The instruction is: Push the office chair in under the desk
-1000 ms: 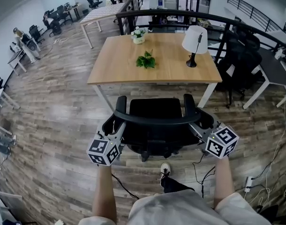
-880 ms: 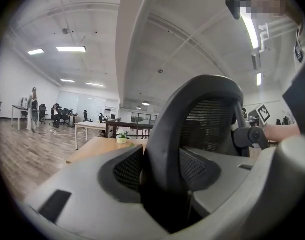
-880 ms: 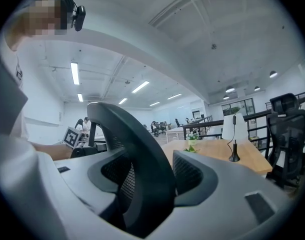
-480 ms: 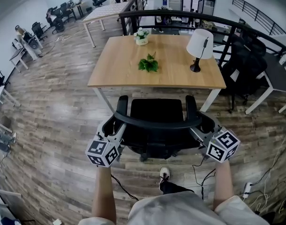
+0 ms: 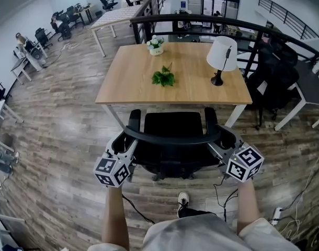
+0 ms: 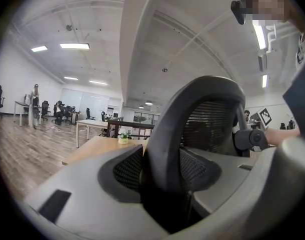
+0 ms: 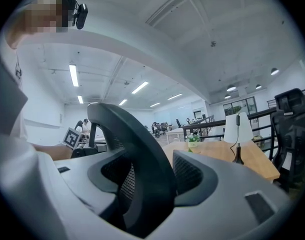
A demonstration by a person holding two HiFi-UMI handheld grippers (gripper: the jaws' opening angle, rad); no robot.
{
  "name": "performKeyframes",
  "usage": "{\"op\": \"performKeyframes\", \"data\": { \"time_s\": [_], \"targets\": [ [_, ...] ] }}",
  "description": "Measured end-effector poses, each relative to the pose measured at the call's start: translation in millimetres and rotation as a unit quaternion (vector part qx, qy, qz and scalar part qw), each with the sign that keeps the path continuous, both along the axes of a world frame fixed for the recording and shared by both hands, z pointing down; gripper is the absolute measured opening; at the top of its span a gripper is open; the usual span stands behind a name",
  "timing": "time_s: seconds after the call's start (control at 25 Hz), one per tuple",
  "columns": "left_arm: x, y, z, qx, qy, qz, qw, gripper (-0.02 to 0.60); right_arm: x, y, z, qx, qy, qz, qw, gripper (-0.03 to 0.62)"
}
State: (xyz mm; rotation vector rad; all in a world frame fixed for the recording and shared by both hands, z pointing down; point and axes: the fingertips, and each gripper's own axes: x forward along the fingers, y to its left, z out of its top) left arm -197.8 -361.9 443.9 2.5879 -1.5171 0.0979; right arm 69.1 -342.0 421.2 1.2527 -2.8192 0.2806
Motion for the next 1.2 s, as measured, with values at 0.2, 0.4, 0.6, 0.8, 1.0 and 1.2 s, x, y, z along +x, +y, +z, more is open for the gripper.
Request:
{"op": "performKeyframes", "data": {
  "time_s": [0.2, 0.4, 0.6, 0.8, 1.0, 1.2],
  "targets": [
    [3.8, -16.2, 0.6, -0.001, 0.002, 0.004, 1.0, 0.256, 3.3, -15.3, 0.2, 0.002, -0.002, -0.003, 1.0, 0.273],
    [3.7, -25.2, -3.1, 0.004, 0.0, 0.005, 1.0, 0.256, 3.8, -24.7, -2.4, 0.01, -0.004, -0.003, 1.0, 0.273],
    [3.7, -34.0, -1.6, 0.007, 0.003, -0.002, 1.0, 0.256, 4.1, -36.8, -4.0, 0.036, -0.001, -0.001, 0.999, 0.275],
    [9.7, -52.1, -3.1, 0.01, 0.0, 0.001, 1.0, 0.256, 9.4, -54.1, -2.1, 0.037, -0.026, -0.009, 0.999, 0.276],
    [15.1, -67.4, -3.6, 0.009, 0.004, -0.002, 0.9999, 0.256, 15.5, -72.2, -1.4, 0.038, -0.027, -0.005, 0.999, 0.276],
    [24.8, -86.6, -1.8, 0.012, 0.004, -0.001, 0.9999, 0.256, 25.0, -92.7, 0.4, 0.033, -0.024, -0.004, 0.999, 0.276]
  ]
}}
